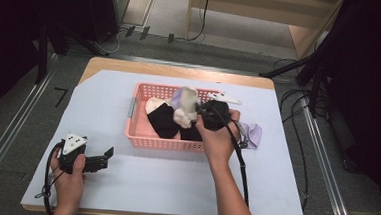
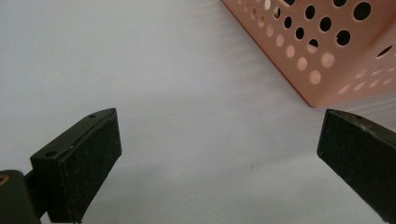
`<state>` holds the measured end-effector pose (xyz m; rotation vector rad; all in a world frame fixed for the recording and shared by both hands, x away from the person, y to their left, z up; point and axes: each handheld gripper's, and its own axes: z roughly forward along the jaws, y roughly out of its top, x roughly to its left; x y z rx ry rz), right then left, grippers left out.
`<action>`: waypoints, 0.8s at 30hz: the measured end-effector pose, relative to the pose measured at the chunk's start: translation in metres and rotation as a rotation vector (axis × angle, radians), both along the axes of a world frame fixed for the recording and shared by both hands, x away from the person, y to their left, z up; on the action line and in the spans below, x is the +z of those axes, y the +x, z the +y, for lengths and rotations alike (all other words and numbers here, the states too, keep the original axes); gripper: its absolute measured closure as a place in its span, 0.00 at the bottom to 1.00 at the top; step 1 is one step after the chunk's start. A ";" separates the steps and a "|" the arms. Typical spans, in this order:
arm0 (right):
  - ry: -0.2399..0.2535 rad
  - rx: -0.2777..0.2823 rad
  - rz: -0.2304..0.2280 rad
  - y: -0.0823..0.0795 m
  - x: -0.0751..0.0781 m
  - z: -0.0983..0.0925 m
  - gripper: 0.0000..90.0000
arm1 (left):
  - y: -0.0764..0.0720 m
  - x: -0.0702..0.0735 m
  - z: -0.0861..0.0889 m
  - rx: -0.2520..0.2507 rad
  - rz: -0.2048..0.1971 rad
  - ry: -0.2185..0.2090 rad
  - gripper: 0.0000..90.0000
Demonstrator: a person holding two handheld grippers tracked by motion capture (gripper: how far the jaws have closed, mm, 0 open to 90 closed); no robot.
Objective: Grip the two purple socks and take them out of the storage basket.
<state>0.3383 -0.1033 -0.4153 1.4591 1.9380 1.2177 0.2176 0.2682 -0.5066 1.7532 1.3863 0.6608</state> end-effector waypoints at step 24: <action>-0.131 0.069 0.271 0.026 -0.053 0.023 0.55 | 0.000 0.000 0.000 -0.010 0.004 -0.005 0.01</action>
